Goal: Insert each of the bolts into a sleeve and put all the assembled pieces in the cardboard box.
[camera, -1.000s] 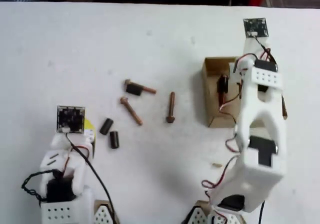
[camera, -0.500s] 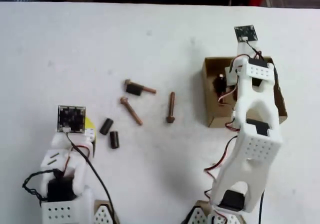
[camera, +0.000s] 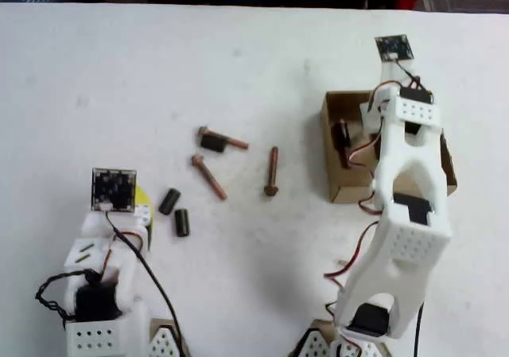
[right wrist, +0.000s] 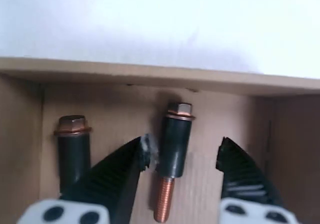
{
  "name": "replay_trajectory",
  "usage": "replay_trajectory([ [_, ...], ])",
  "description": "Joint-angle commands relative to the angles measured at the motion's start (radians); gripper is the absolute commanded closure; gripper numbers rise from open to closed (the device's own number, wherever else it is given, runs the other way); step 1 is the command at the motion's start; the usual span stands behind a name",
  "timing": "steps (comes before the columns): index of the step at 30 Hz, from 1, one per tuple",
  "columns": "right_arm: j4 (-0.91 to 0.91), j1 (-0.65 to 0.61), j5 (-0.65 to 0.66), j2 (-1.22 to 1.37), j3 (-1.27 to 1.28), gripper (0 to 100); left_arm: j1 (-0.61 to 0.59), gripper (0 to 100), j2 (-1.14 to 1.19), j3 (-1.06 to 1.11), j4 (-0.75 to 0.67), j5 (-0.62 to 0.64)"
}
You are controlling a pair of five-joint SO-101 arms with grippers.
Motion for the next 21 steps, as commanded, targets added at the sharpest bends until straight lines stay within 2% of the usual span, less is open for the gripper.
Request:
replay_trajectory([
  [1,0.038,-0.005,0.011,-0.139,-0.041,80.7,0.005,92,-0.008,-0.008,-0.028,-0.005],
  [7,0.136,-0.045,0.011,-0.314,-0.04,80.7,0.007,92,-0.008,-0.011,-0.025,-0.003],
  [21,0.398,-0.251,0.003,-0.734,-0.034,80.7,-0.001,92,-0.008,-0.012,-0.025,-0.009],
])
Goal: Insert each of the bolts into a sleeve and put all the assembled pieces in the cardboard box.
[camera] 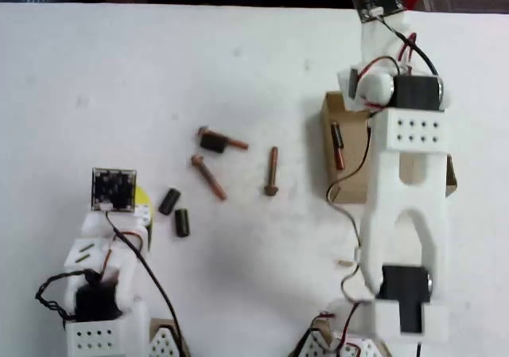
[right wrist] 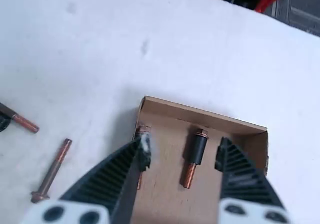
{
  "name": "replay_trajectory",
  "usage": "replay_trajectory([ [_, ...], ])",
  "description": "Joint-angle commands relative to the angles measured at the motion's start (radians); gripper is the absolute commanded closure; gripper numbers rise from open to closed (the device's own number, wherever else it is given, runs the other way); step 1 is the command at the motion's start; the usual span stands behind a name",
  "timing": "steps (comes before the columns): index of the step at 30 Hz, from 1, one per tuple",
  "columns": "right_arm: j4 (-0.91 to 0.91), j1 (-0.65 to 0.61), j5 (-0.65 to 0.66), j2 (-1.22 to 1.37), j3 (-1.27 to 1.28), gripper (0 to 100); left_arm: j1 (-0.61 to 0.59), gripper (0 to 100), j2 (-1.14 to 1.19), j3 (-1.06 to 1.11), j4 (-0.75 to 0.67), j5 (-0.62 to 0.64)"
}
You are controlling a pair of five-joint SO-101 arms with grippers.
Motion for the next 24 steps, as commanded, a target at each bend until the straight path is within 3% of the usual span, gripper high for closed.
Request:
replay_trajectory([
  [1,0.061,-0.059,0.005,-0.12,-0.034,80.7,-0.012,92,-0.008,-0.012,-0.025,-0.009],
  [13,0.246,-0.268,0.003,-0.206,-0.032,80.7,-0.085,92,-0.008,-0.015,-0.018,-0.008],
  [18,0.328,-0.367,-0.002,-0.213,-0.032,80.8,-0.085,92,-0.008,-0.097,0.109,-0.009],
  [24,0.383,-0.463,-0.267,-0.209,-0.032,80.8,-0.133,92,-0.008,-0.11,0.133,-0.008],
])
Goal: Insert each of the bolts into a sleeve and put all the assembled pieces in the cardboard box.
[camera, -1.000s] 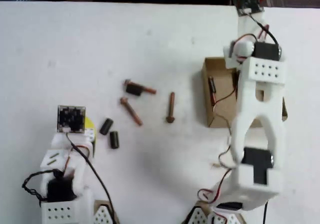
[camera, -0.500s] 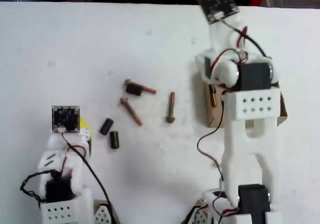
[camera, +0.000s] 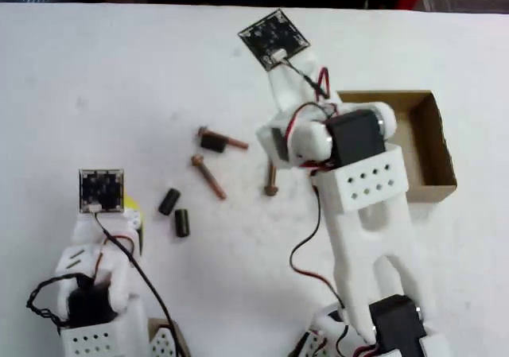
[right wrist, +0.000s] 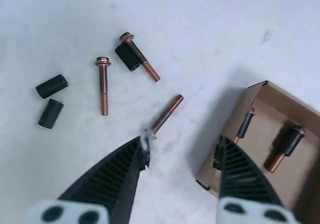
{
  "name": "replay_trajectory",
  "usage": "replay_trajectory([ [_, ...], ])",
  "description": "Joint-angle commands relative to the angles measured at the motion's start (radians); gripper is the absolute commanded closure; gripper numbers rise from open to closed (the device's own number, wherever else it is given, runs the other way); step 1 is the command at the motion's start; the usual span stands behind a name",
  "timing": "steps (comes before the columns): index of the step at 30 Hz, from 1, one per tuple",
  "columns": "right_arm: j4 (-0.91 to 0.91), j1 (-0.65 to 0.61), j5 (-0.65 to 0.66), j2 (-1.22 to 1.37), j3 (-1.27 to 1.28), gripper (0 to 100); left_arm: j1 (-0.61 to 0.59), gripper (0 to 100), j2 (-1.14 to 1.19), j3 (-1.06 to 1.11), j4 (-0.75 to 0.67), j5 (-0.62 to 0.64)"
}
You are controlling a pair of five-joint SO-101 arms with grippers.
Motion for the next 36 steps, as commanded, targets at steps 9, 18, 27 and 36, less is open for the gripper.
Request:
replay_trajectory([
  [9,0.048,-0.248,-0.288,-0.039,0.117,80.8,-0.147,92,-0.008,-0.054,0.006,-0.003],
  [18,-0.085,-0.303,-0.282,-0.015,0.31,80.8,-0.214,92,-0.008,-0.054,0.031,-0.003],
  [27,-0.36,-0.306,-0.302,0.094,0.471,80.8,-0.254,92,-0.008,-0.046,0.025,-0.009],
  [36,-0.444,-0.323,-0.562,0.214,0.465,80.8,-0.291,92,-0.008,-0.046,0.021,-0.011],
])
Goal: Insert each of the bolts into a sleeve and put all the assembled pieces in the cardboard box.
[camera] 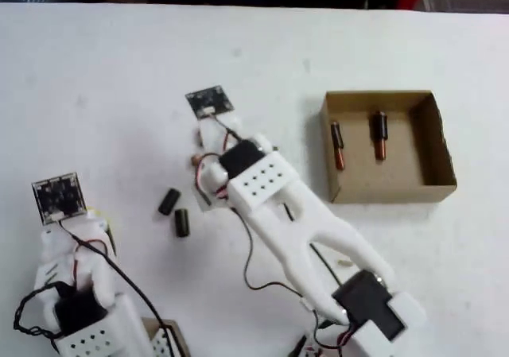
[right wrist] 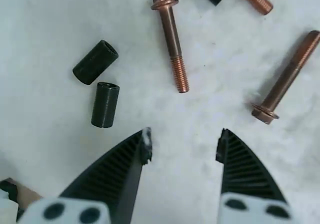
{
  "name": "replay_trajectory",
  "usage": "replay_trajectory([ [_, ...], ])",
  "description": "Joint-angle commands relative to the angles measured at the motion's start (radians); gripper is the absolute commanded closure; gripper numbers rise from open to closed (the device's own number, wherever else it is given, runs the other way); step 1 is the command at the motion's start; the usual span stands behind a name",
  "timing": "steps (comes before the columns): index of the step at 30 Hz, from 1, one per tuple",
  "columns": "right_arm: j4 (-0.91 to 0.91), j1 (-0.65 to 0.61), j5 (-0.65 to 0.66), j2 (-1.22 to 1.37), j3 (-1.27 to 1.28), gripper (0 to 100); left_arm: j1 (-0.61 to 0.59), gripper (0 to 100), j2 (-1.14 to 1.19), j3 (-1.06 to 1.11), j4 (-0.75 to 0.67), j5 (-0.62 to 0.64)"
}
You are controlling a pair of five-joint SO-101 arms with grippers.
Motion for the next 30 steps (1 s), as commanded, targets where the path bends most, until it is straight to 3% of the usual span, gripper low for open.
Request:
replay_trajectory([
  [1,-0.05,-0.008,-0.091,0.001,-0.012,80.8,-0.016,92,-0.008,-0.046,-0.015,-0.011],
  [8,-0.097,-0.048,-0.261,0.007,-0.008,80.8,-0.133,92,-0.008,0.015,-0.133,-0.003],
  [13,-0.114,-0.151,-0.267,0.007,-0.005,80.8,-0.157,92,-0.008,0.029,-0.15,-0.003],
  [20,-0.127,-0.182,-0.269,0.008,0.043,80.7,-0.159,92,-0.008,0.032,-0.152,-0.006],
  [26,-0.328,-0.228,-0.265,0.005,0.181,80.7,-0.189,92,-0.008,0.034,-0.153,-0.003],
  [30,-0.371,-0.226,-0.273,0.008,0.206,80.7,-0.189,92,-0.008,0.034,-0.153,-0.003],
])
